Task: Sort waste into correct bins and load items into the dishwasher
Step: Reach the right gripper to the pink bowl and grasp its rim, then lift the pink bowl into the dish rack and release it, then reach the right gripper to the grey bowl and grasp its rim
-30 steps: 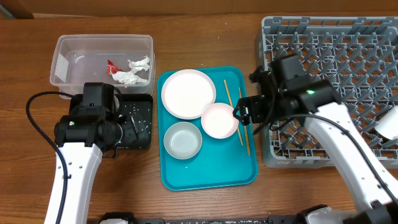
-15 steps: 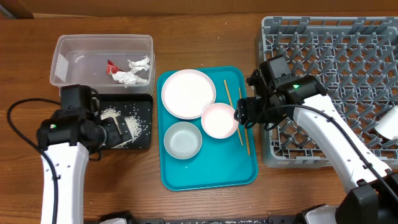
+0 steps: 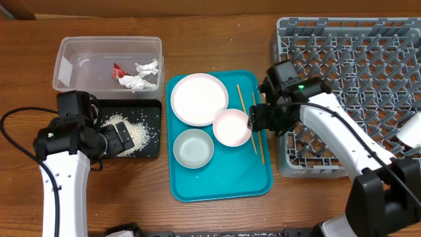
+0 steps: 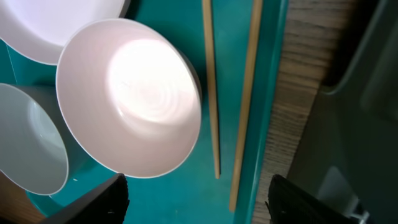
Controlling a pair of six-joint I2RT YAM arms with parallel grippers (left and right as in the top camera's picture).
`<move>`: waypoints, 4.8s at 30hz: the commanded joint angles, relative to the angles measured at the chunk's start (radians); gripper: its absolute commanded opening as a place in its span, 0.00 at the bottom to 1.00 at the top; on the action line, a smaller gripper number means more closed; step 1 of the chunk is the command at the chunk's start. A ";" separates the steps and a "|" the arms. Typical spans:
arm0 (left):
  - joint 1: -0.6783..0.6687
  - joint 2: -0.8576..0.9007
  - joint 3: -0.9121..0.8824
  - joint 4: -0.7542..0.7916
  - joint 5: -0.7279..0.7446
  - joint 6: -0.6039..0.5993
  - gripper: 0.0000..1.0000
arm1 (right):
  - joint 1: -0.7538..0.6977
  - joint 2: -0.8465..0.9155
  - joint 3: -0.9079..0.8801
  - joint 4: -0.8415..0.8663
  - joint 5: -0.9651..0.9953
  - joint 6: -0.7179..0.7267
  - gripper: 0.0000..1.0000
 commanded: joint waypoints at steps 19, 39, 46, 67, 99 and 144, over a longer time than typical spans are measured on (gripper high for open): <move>0.005 0.002 0.006 -0.002 -0.003 0.011 1.00 | 0.071 0.123 -0.009 0.101 0.068 0.131 0.55; 0.005 0.002 0.006 -0.002 -0.003 0.011 1.00 | 0.086 0.119 -0.057 0.160 0.071 0.143 0.04; 0.005 0.002 0.006 -0.002 -0.003 0.011 1.00 | 0.086 0.056 0.052 0.083 0.172 0.143 0.04; 0.005 0.002 0.006 -0.002 -0.003 0.011 1.00 | -0.175 -0.204 0.222 0.402 0.908 -0.006 0.05; 0.005 0.002 0.006 -0.002 -0.003 0.011 1.00 | -0.681 0.242 0.220 0.713 1.197 -0.478 0.04; 0.005 0.002 0.006 -0.002 -0.003 0.011 1.00 | -0.395 -0.169 0.222 0.061 0.043 -0.076 0.70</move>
